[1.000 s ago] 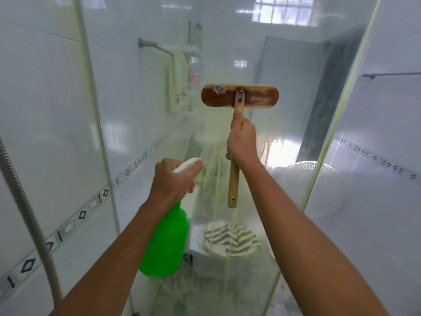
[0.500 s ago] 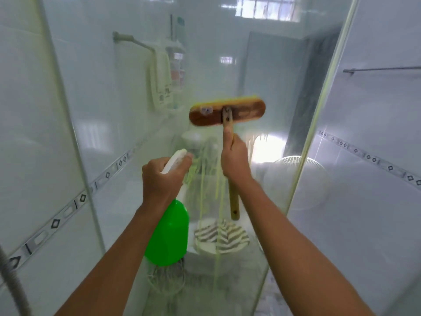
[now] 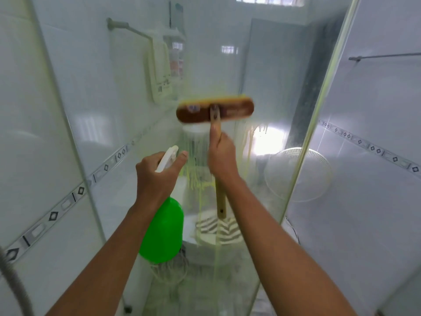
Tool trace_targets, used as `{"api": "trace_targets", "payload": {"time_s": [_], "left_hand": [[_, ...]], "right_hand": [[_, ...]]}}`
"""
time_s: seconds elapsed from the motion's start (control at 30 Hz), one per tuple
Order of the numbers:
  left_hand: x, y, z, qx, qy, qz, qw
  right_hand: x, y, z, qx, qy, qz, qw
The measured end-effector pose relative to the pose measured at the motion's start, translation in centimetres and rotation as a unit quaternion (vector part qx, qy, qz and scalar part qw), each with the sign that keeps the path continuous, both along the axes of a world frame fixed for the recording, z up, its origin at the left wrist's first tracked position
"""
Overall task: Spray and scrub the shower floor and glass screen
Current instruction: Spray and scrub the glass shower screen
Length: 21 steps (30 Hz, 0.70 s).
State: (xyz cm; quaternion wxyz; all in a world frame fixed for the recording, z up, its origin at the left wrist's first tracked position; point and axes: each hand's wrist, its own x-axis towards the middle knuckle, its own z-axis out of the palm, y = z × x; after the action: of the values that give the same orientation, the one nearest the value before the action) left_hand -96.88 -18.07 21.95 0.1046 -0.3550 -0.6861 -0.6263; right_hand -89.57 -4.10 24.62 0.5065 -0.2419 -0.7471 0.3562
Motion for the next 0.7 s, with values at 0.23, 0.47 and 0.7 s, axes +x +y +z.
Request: {"api": "trace_targets", "payload": {"time_s": [0.23,0.47,0.7], "left_hand": [[0.1,0.3,0.2,0.023,-0.002,-0.007,1.000],[0.7,0.5,0.2,0.017,0.002,-0.027,0.999],[2.2,2.0,1.3,-0.009,0.008,-0.059,0.998]], "right_hand": [[1.0,0.2,-6.1,-0.017,-0.010,0.017,1.000],[2.2,-1.7,-14.3,-0.067,-0.104,0.019,0.992],[1.2,1.5,6.3,0.021,0.025,-0.028,0.999]]}}
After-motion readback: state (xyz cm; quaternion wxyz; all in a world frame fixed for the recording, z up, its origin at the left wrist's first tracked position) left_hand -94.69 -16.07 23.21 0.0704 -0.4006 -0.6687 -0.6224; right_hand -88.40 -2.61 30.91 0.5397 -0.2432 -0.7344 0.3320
